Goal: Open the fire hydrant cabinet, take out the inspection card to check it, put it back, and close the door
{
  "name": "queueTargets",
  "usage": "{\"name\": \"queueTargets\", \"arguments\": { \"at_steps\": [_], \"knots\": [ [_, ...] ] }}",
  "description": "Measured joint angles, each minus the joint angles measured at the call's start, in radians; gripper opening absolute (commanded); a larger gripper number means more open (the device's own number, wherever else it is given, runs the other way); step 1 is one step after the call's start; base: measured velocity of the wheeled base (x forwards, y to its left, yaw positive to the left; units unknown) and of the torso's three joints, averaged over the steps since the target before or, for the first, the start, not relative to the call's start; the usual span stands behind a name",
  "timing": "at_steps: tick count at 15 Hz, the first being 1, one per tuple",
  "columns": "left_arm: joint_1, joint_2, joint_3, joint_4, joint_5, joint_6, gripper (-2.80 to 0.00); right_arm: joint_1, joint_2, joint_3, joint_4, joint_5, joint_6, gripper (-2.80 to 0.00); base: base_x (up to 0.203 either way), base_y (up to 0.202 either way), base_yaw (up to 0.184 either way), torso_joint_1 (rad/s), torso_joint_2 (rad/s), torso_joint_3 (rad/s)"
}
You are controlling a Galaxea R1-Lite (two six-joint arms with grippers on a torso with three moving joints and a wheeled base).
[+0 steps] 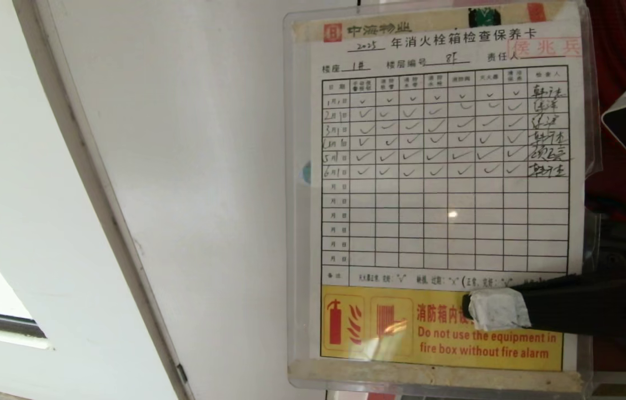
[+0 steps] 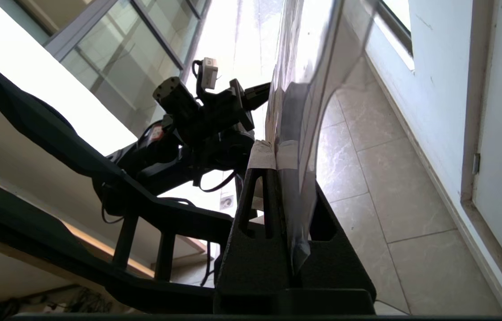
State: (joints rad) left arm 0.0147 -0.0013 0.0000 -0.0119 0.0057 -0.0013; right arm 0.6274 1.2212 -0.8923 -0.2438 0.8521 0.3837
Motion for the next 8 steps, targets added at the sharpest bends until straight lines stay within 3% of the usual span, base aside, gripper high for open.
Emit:
{"name": "queueTargets", "arguments": {
  "at_steps": [4, 8],
  "knots": [
    [0.000, 0.000, 0.000, 0.000, 0.000, 0.000, -2.80, 0.057, 0.008, 0.004, 0.001, -0.051, 0.015, -2.80, 0.000, 0.000, 0.000, 0.000, 0.00, 0.000],
    [-0.001, 0.000, 0.000, 0.000, 0.000, 0.000, -2.80, 0.078, 0.008, 0.006, 0.000, -0.053, 0.016, -2.80, 0.000, 0.000, 0.000, 0.000, 0.00, 0.000]
  ]
}}
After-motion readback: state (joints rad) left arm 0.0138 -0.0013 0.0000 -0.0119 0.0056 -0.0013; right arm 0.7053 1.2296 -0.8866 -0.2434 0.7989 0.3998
